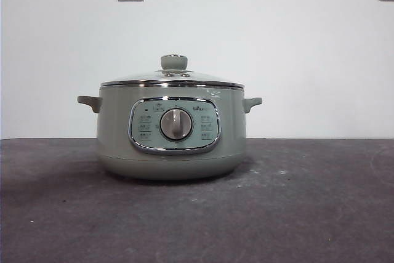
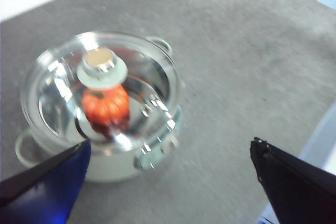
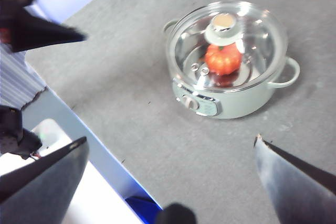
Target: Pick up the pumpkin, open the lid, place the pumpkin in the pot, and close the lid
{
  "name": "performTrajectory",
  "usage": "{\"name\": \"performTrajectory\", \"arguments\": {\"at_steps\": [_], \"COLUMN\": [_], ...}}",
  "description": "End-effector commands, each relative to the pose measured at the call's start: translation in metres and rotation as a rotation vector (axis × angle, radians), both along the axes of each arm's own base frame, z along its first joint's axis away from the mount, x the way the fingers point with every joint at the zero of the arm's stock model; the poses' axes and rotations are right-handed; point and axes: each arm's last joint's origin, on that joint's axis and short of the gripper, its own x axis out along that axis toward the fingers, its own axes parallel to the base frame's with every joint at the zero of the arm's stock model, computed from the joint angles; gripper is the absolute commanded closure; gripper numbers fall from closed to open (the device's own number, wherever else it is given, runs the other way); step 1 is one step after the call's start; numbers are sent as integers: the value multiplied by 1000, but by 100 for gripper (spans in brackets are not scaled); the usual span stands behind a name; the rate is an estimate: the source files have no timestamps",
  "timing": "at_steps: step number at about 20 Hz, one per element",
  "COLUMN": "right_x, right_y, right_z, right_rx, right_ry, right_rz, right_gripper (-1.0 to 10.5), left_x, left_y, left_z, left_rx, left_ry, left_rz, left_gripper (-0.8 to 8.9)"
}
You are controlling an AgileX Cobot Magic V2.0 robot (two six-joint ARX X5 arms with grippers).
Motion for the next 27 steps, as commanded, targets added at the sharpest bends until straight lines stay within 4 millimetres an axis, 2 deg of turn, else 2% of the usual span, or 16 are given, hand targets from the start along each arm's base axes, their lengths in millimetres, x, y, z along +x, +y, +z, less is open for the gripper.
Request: {"name": "performTrajectory", "arguments": {"at_steps": [1, 2, 3, 4, 6, 7, 27], "right_x": [3, 4, 6, 6, 6, 6, 0], "right_y": [3, 4, 4, 5, 5, 5, 0], "right_z": [-3, -4, -4, -4, -4, -4, -2], "right_rx": [-16, -18, -20, -21, -21, -24, 16], "right_ry": [31, 34, 37, 39, 39, 35, 54], "right_rz": [0, 0, 0, -1, 0, 3, -41], "right_gripper": [353, 354, 372, 446, 753, 948, 947], "left_x": [-17, -23, -27, -30, -31, -32, -32], "left_y": [7, 9, 11, 12, 13, 13, 13], "left_z": [1, 1, 1, 1, 1, 0, 0], "left_rx": [-1, -5, -3, 0, 4, 5, 10], "left_ry": [30, 41, 50, 53, 63, 67, 68], "left_rz": [-10, -20, -23, -21, -22, -22, -18], "left_gripper": [284, 285, 332, 449, 800, 815, 817]}}
